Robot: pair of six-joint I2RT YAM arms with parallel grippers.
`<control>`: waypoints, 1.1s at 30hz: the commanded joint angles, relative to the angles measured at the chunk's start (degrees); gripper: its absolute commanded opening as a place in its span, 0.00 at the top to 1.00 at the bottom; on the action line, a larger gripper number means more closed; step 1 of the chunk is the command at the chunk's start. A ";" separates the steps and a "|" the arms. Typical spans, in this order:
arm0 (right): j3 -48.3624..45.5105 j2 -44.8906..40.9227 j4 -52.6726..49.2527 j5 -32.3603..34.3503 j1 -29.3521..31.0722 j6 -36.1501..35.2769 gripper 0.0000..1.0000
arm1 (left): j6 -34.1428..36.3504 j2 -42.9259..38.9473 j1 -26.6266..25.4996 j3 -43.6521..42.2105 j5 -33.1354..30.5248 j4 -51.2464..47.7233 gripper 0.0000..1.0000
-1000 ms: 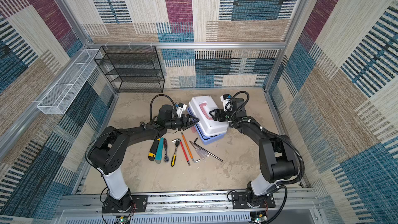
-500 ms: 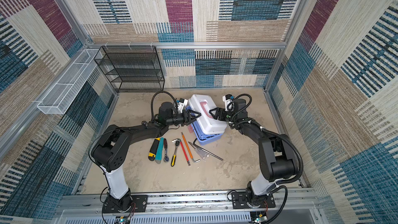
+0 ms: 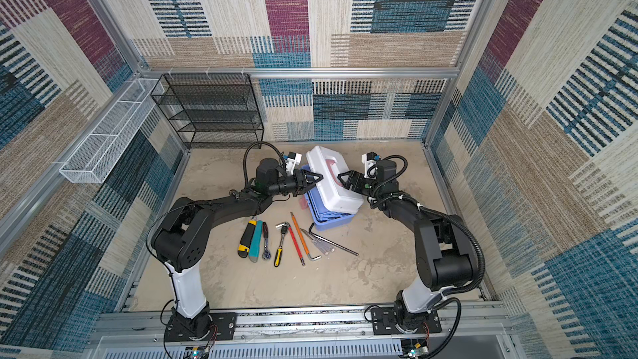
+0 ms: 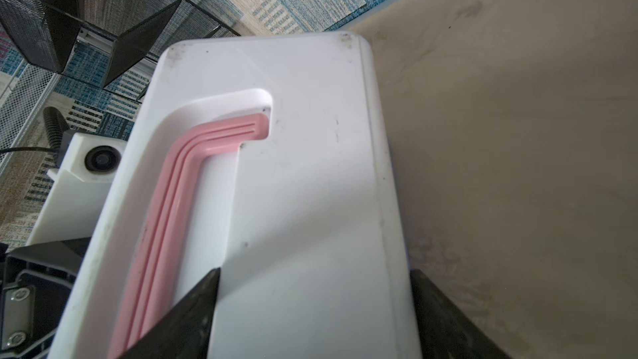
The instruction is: Pack the tool kit
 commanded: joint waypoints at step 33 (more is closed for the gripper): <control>-1.67 -5.91 -3.44 -3.08 -2.12 -6.35 0.01 | 10.82 1.80 -0.32 18.12 0.70 -22.53 0.90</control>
